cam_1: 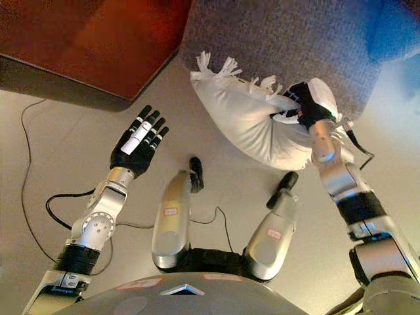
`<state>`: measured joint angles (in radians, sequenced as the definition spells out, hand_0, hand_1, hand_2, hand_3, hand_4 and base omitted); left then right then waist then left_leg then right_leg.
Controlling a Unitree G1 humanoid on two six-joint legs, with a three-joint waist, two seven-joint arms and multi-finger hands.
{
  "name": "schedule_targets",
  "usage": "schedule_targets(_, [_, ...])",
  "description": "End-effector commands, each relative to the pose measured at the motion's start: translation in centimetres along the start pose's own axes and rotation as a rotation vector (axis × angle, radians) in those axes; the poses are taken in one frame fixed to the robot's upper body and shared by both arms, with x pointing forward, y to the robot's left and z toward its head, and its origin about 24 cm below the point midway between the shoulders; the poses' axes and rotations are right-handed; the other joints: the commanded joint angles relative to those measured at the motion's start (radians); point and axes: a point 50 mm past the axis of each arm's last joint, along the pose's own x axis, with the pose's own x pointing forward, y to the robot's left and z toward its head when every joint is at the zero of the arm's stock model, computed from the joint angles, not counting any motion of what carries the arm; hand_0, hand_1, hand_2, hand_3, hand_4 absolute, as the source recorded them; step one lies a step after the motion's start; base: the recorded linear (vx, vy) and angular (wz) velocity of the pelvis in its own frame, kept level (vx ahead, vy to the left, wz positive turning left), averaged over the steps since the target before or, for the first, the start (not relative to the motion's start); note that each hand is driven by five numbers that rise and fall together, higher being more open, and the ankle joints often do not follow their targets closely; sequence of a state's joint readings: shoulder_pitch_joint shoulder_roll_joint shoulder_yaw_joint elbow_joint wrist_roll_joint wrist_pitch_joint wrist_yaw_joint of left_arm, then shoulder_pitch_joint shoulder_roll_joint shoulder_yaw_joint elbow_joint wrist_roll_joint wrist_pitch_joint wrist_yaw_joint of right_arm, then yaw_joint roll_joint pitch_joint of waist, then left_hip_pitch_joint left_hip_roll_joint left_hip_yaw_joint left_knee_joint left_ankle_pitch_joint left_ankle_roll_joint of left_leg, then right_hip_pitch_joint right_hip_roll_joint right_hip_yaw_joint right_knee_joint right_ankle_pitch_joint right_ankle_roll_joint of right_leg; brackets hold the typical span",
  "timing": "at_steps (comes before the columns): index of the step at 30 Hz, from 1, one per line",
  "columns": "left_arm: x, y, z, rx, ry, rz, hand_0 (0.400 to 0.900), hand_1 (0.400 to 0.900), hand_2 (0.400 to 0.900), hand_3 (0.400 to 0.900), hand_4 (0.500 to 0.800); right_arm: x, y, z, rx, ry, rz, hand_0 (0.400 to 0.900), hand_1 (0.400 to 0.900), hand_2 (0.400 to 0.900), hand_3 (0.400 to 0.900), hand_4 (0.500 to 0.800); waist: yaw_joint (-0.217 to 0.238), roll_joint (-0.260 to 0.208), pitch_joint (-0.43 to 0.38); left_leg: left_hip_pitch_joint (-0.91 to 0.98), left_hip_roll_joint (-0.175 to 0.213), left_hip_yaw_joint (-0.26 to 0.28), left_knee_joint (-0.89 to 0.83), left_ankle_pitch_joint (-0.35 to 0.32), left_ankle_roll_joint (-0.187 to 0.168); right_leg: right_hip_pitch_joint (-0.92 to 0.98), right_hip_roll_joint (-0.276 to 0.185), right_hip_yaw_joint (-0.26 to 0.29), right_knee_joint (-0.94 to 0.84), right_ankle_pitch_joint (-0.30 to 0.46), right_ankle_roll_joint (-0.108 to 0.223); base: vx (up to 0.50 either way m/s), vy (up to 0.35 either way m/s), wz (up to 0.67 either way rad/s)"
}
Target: Pick up the pillow and put it on the sofa.
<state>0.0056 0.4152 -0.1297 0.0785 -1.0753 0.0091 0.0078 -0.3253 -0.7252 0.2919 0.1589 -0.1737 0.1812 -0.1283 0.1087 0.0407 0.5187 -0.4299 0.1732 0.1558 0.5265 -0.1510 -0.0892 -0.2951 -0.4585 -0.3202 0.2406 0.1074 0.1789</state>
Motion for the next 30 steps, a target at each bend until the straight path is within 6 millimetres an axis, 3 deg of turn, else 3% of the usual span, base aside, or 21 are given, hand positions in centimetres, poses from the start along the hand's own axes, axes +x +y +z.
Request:
schedule_targets(1, [-0.8,0.1,1.3,0.002,-0.083,-0.002,0.900,0.900,0.900,0.900,0.800,-1.6,-7.7,7.2,0.099,-0.456,-0.374,0.400,0.400,0.400,0.400,0.500,0.006,-0.057,-0.135,0.215,-0.023,-0.003,-0.305,0.077,0.017,0.054,-0.052,-0.034,-0.094,0.121,0.073,0.08,-0.038,-0.18])
schedule_targets(6, [-2.3,2.4,0.7,0.000,-0.081,0.142,0.900,0.900,0.900,0.900,0.800,-4.8,-6.1,5.8,0.197,-0.477,-0.340,0.400,0.400,0.400,0.400,0.500,-0.011,-0.074,-0.256,0.380,-0.043,0.037,-0.494,0.106,0.029,0.166,0.007,-0.050,-0.180,0.156,0.083,0.13,-0.019,-0.20])
schedule_targets(10, [-2.9,3.8,0.5,0.001,-0.084,0.212,0.900,0.900,0.900,0.900,0.800,-6.2,-5.7,5.4,0.248,-0.482,-0.334,0.400,0.400,0.400,0.400,0.500,-0.033,-0.085,-0.323,0.451,-0.046,0.082,-0.592,0.134,0.032,0.202,0.048,-0.058,-0.205,0.169,0.083,0.09,-0.046,0.03])
schedule_targets(17, [-4.0,5.6,0.4,0.027,-0.064,0.284,0.900,0.900,0.900,0.900,0.800,-6.8,-7.4,4.3,0.294,-0.462,-0.290,0.400,0.400,0.400,0.400,0.500,-0.040,-0.112,-0.386,0.519,-0.030,0.109,-0.593,0.124,0.026,0.281,0.088,-0.091,-0.229,0.131,0.081,0.09,-0.041,0.15])
schedule_targets(21, [-4.1,5.5,0.7,0.101,-0.030,0.227,0.900,0.900,0.900,0.900,0.800,-5.2,-8.3,3.3,0.283,-0.392,-0.184,0.400,0.400,0.400,0.400,0.500,-0.008,-0.140,-0.410,0.542,-0.018,0.102,-0.583,0.121,0.011,0.330,0.106,-0.128,-0.253,0.110,0.072,0.14,-0.084,0.23])
schedule_targets(25, [-4.3,4.7,1.4,0.169,0.011,0.140,0.900,0.900,0.900,0.900,0.800,-2.3,-9.0,1.2,0.308,-0.251,-0.116,0.400,0.400,0.400,0.400,0.500,0.042,-0.167,-0.417,0.547,0.008,0.087,-0.568,0.127,-0.008,0.367,0.133,-0.166,-0.272,0.071,0.053,0.15,-0.127,0.25])
schedule_targets(28, [-4.7,4.6,1.9,0.170,0.032,0.123,0.900,0.900,0.900,0.900,0.800,-0.3,-9.6,0.1,0.284,-0.163,-0.139,0.400,0.400,0.400,0.400,0.500,0.081,-0.185,-0.411,0.547,0.016,0.063,-0.556,0.128,-0.016,0.390,0.152,-0.188,-0.278,0.052,0.042,0.16,-0.135,0.25])
schedule_targets(30, [-5.1,4.7,2.3,0.183,0.051,0.109,0.900,0.900,0.900,0.900,0.800,0.9,-11.3,-0.8,0.252,-0.088,-0.186,0.400,0.400,0.400,0.400,0.500,0.113,-0.192,-0.406,0.540,0.020,0.037,-0.545,0.130,-0.022,0.403,0.165,-0.197,-0.283,0.041,0.037,0.18,-0.167,0.26])
